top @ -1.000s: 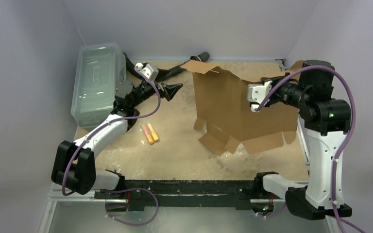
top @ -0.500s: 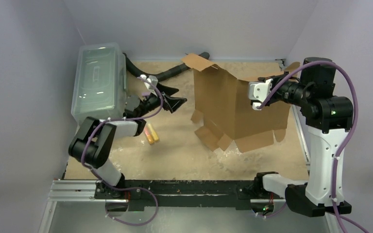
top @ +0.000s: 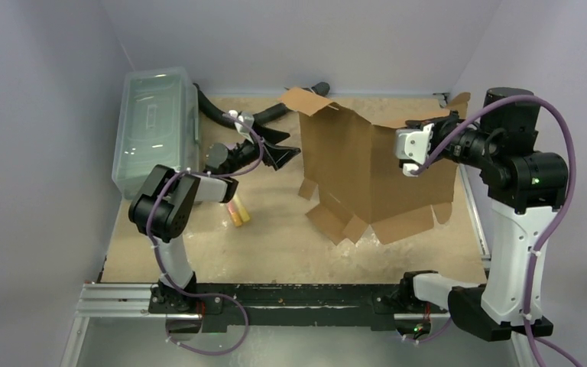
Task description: Fold the paper box
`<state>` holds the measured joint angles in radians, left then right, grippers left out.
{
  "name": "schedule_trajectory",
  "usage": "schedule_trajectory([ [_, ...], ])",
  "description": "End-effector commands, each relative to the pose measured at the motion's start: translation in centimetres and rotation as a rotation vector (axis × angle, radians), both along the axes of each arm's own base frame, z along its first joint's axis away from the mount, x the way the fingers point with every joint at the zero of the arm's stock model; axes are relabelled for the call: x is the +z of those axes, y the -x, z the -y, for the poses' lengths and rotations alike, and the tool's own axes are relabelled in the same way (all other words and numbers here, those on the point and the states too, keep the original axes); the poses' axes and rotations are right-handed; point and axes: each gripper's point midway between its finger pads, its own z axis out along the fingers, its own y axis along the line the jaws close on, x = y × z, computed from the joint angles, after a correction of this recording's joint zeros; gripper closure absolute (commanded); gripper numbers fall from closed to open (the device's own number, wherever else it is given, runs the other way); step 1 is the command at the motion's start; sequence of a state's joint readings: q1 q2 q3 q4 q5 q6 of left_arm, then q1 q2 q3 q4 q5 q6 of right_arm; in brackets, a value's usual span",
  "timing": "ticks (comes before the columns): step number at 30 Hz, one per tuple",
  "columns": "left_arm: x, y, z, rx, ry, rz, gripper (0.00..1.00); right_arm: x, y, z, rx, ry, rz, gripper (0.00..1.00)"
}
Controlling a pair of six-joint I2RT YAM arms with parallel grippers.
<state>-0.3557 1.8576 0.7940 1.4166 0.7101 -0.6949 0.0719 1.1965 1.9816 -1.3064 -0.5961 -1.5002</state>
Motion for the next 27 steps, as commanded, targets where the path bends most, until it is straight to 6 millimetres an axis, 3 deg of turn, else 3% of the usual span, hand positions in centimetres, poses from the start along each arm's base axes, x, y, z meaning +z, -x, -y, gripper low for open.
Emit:
schedule_trajectory([
  [1, 2.4, -0.2, 1.0, -0.066, 0.006, 0.172, 0.13, 2.5, 2.1, -0.8, 0.052, -0.030, 0.065, 0.99],
  [4, 3.2, 0.7, 1.9, -0.177, 0.064, 0.184, 0.13, 3.0, 2.6, -0.9, 0.056, -0.036, 0.078, 0.99],
  [13, 1.5, 3.3, 4.3, -0.341, 0.105, 0.091, 0.13, 3.2, 2.9, -1.0, 0.061, -0.043, 0.081, 0.99],
  [17, 2.7, 4.1, 4.7, -0.396, 0.126, 0.048, 0.30, 2.7, 2.3, -0.7, 0.037, -0.040, 0.074, 0.99],
  [23, 5.1, 5.5, 4.8, -0.449, 0.144, 0.049, 0.43, 2.2, 1.2, 0.0, -0.019, -0.046, 0.065, 0.99],
  [27, 6.1, 6.4, 4.4, -0.461, 0.142, 0.062, 0.71, 1.7, -0.1, 1.1, -0.100, -0.047, 0.062, 1.00],
])
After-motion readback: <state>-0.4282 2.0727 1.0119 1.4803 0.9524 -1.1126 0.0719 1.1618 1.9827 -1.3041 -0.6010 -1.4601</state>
